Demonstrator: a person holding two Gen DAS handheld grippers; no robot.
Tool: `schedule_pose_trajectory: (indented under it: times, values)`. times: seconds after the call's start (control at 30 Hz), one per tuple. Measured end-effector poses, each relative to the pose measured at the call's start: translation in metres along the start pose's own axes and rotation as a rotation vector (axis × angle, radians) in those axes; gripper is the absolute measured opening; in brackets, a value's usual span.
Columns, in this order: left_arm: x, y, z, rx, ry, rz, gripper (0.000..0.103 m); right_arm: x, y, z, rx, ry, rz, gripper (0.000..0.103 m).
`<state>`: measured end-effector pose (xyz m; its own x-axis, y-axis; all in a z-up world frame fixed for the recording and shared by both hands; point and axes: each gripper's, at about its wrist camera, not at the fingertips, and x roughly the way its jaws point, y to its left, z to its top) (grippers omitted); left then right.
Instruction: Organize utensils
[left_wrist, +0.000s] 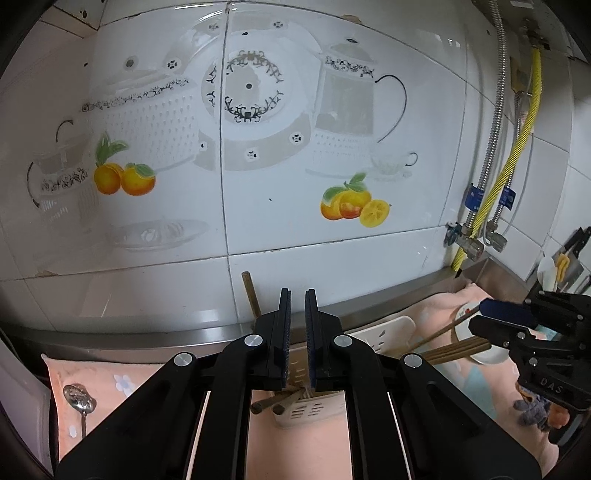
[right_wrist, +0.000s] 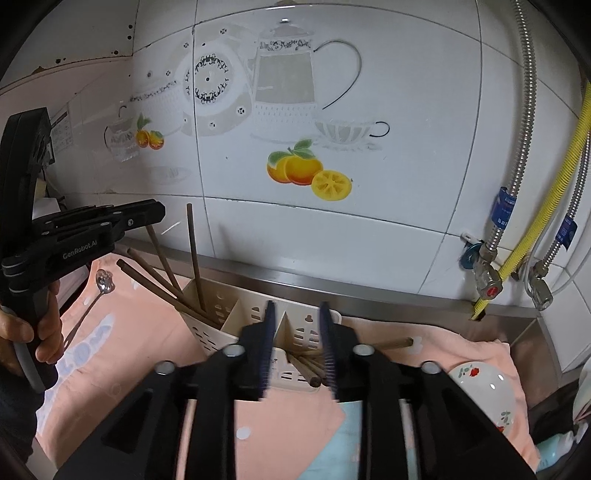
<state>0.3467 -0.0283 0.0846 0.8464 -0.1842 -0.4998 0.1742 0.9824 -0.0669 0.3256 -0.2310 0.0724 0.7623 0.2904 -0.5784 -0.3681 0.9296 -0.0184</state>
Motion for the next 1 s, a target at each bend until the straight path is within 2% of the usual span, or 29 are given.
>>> schedule_pose_trajectory:
  times: [0.03, 0.1, 0.17, 0.2, 0.27, 0.33, 0.43, 0.5, 0.67, 1.0]
  values:
    - [-0.001, -0.001, 0.000, 0.001, -0.002, 0.003, 0.014, -0.001, 0.000, 0.000, 0.001, -0.003, -0.001, 0.033]
    - [-0.005, -0.001, -0.001, 0.002, -0.008, 0.011, 0.032, -0.005, 0.001, -0.001, 0.000, -0.009, -0.003, 0.039]
    - [-0.010, 0.000, -0.002, 0.002, -0.016, 0.016, 0.037, -0.009, 0.002, -0.002, -0.006, -0.018, -0.016, 0.049]
    - [-0.013, 0.000, -0.003, 0.003, -0.019, 0.018, 0.039, -0.011, 0.003, -0.003, -0.009, -0.022, -0.022, 0.050]
    - [-0.019, 0.001, -0.004, 0.002, -0.028, 0.025, 0.051, -0.015, 0.003, -0.004, -0.006, -0.028, -0.028, 0.057]
    - [-0.025, 0.001, -0.005, 0.003, -0.035, 0.036, 0.059, -0.019, 0.004, -0.006, -0.006, -0.034, -0.034, 0.063]
    - [-0.035, 0.002, -0.009, 0.006, -0.049, 0.057, 0.079, -0.024, 0.005, -0.008, -0.007, -0.044, -0.043, 0.074]
    - [-0.042, 0.003, -0.011, 0.014, -0.059, 0.071, 0.086, -0.027, 0.007, -0.010, -0.008, -0.049, -0.042, 0.078]
    - [-0.054, 0.004, -0.016, 0.022, -0.066, 0.083, 0.098, -0.035, 0.010, -0.015, -0.006, -0.064, -0.042, 0.087]
    - [-0.076, 0.013, -0.034, 0.006, -0.076, 0.112, 0.098, -0.049, 0.014, -0.026, -0.004, -0.083, -0.041, 0.093]
